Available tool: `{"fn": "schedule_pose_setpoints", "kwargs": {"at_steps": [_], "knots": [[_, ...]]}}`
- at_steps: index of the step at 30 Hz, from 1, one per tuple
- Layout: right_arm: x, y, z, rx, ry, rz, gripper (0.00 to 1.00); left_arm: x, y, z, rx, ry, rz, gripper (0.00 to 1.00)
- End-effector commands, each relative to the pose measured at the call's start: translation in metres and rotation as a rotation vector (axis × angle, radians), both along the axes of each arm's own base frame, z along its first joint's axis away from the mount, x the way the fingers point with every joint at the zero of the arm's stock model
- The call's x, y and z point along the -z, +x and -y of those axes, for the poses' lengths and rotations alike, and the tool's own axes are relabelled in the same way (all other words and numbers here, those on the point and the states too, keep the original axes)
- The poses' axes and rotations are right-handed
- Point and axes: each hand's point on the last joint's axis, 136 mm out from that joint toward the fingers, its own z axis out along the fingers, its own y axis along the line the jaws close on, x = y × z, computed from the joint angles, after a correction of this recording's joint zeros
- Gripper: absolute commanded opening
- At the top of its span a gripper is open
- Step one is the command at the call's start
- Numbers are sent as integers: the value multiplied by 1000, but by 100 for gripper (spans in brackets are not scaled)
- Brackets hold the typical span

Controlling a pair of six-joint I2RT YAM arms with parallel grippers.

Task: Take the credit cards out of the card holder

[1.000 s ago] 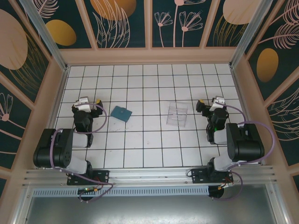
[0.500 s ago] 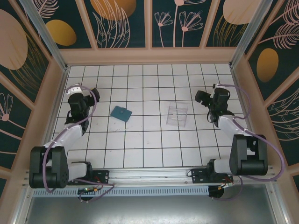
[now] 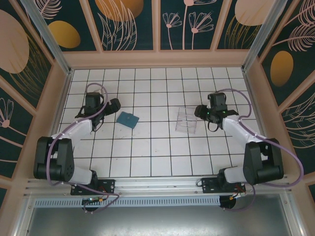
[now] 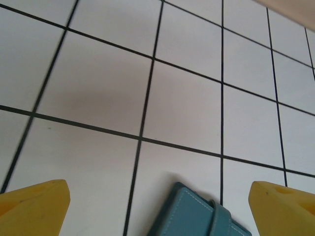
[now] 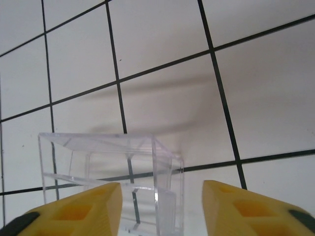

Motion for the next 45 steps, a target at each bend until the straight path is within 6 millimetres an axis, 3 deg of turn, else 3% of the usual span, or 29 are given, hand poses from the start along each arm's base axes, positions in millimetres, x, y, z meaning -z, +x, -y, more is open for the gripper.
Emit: {"fn": "schedule_pose_setpoints", "kwargs": {"at_steps": [1, 7, 13, 23, 34, 45], "knots": [[7, 7, 1, 11, -54, -50, 40, 6, 2, 13, 48, 2, -52, 94], [16, 17, -15, -32, -59, -95, 33, 27, 1, 30, 133, 0, -157, 94], [26, 18, -17, -29, -78, -128, 24, 46, -4, 47, 201, -24, -236, 91], [29, 23, -30, -38, -79, -136, 13, 57, -17, 71, 275, -86, -287, 88], [20, 45, -68, -61, -75, -120, 10, 82, -47, 81, 305, -88, -402, 81], [19, 65, -102, -114, -144, -113, 10, 102, -97, 101, 390, -8, -515, 74]]}}
